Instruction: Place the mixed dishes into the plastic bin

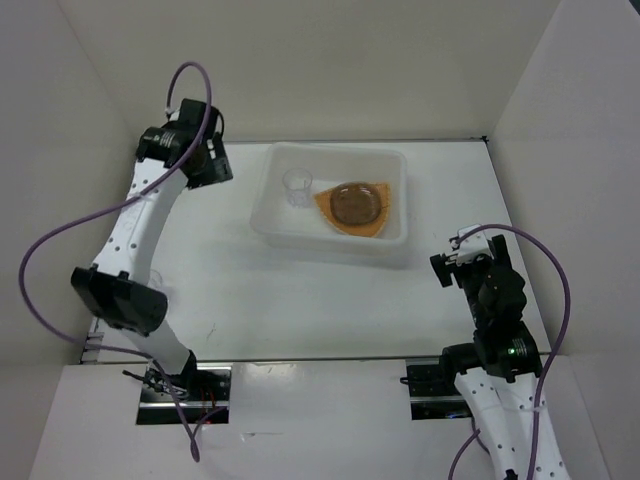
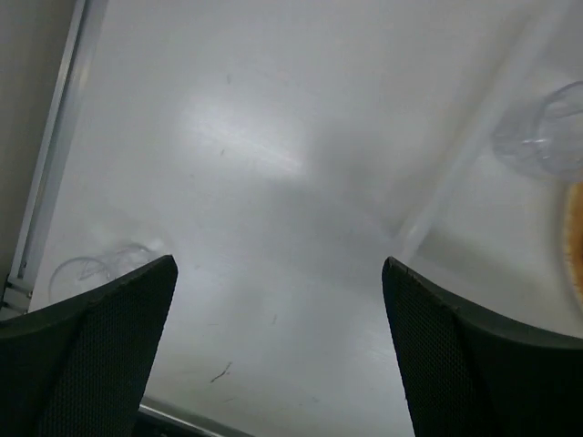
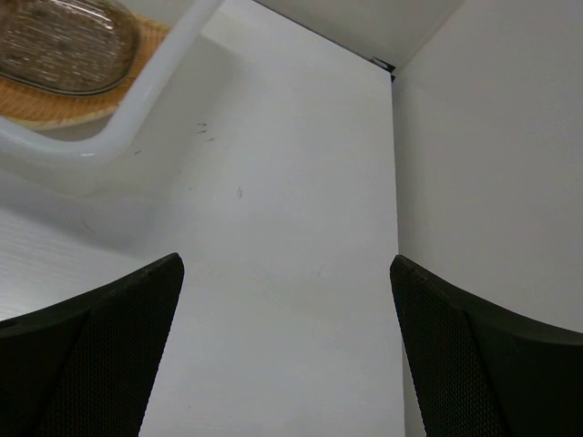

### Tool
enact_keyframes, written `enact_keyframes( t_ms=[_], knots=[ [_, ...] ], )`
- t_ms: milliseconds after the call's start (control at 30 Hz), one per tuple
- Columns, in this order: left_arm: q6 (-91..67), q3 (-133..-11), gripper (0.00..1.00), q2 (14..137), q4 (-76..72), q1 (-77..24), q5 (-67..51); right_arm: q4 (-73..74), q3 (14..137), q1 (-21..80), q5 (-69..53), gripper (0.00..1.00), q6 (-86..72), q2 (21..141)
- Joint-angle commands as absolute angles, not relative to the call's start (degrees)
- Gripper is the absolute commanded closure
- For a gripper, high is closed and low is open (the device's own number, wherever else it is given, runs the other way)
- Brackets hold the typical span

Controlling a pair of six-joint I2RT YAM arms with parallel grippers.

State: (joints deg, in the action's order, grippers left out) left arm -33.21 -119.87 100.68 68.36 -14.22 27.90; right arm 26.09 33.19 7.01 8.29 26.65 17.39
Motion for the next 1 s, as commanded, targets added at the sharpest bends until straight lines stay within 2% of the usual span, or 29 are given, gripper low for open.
enact_keyframes(
  t_ms=[0,33,167,300,467,967],
  knots=[
    [-33.0,-102.1,0.01,91.2,65.0,-8.8,24.0,22.5,32.9,10.5,9.8,0.02,26.1,18.0],
    [-33.0,-94.1,0.01,88.8,63.3,-5.7,22.6,22.5,32.9,11.2,9.8,0.02,26.1,18.0],
    [-34.1,-80.7,0.01,81.6,61.3,-2.2,20.0,22.0,32.3,12.3,10.5,0.02,26.1,18.5],
    [-35.4,-73.1,0.01,79.8,59.8,-0.4,17.5,22.0,32.3,12.8,10.5,0.02,26.1,18.5],
    [-35.9,-67.5,0.01,79.3,56.3,1.3,16.3,22.0,32.3,12.8,10.5,0.02,26.1,18.5],
    [-31.7,-64.5,0.01,87.3,49.6,7.8,16.3,20.9,32.3,12.8,13.3,0.02,25.6,17.0]
  ],
)
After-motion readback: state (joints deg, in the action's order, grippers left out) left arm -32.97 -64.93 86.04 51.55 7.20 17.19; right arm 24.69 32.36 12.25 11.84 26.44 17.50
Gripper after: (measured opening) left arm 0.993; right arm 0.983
